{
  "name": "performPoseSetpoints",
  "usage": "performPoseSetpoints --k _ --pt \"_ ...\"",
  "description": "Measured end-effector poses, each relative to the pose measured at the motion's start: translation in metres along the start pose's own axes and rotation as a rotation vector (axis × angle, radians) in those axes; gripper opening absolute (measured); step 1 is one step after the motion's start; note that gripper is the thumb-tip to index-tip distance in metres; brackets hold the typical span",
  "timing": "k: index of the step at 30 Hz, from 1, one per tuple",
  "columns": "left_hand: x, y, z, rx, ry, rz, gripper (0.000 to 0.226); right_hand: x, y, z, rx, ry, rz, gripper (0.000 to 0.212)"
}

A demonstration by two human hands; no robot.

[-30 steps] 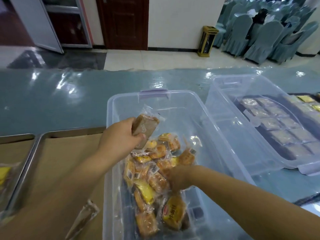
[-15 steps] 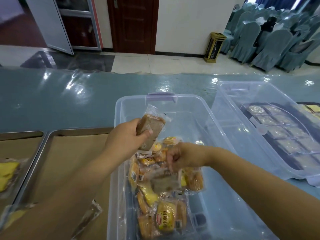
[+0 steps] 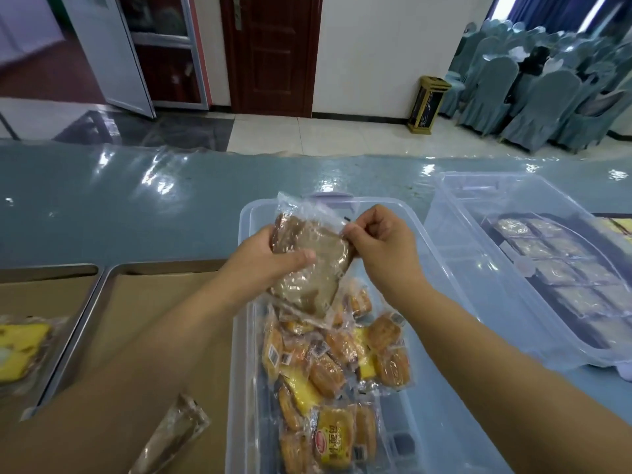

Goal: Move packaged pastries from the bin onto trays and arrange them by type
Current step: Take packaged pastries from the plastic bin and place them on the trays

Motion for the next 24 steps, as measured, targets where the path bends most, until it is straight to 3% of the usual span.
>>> performPoseSetpoints --k 4,6,8,9,12,14,16,18,20,24 --pt "0.006 -0.004 0.010 -0.081 0.210 0.254 0.046 -0.012 0.014 -0.002 -0.082 0.132 0.164 0.008" --pt "0.008 -0.006 0.013 -0.095 0.349 0.337 0.051 -0.023 0.044 -0.013 -0.343 0.153 0.245 0.011" --pt "0.008 -0.010 0.015 -0.089 0.402 0.355 0.047 -0.038 0.075 -0.032 -0.602 -0.042 0.172 0.013" --pt "0.008 -0.013 0.015 -0.079 0.397 0.363 0.045 -0.046 0.089 -0.041 -0.610 -0.239 0.021 0.012" --pt "0.008 -0.016 0.015 -0.068 0.367 0.421 0.050 -0.071 0.112 -0.073 -0.252 -0.856 -0.576 0.007" --pt "0.008 -0.017 0.014 -0.070 0.364 0.446 0.050 -0.085 0.119 -0.093 0.016 -1.098 -0.870 0.014" --pt "0.008 -0.017 0.014 -0.078 0.361 0.444 0.048 -0.096 0.119 -0.103 0.225 -1.169 -1.093 0.020" --pt "0.008 -0.017 0.013 -0.089 0.362 0.451 0.047 -0.101 0.117 -0.104 0.334 -1.121 -1.235 0.033" --pt "0.007 -0.018 0.013 -0.098 0.361 0.455 0.048 -0.103 0.116 -0.106 0.365 -1.081 -1.286 0.046" --pt "0.006 -0.017 0.014 -0.102 0.358 0.478 0.049 -0.103 0.115 -0.107 0.232 -1.084 -1.324 0.034"
Point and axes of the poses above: each hand's wrist, its own z-axis towards the middle knuckle, its own x-axis out of the back of the hand, y = z × x, the point moved 2 cm from there along z, towards the middle knuckle, and after that the axes turned 6 degrees about -y, right-handed, at the moved point
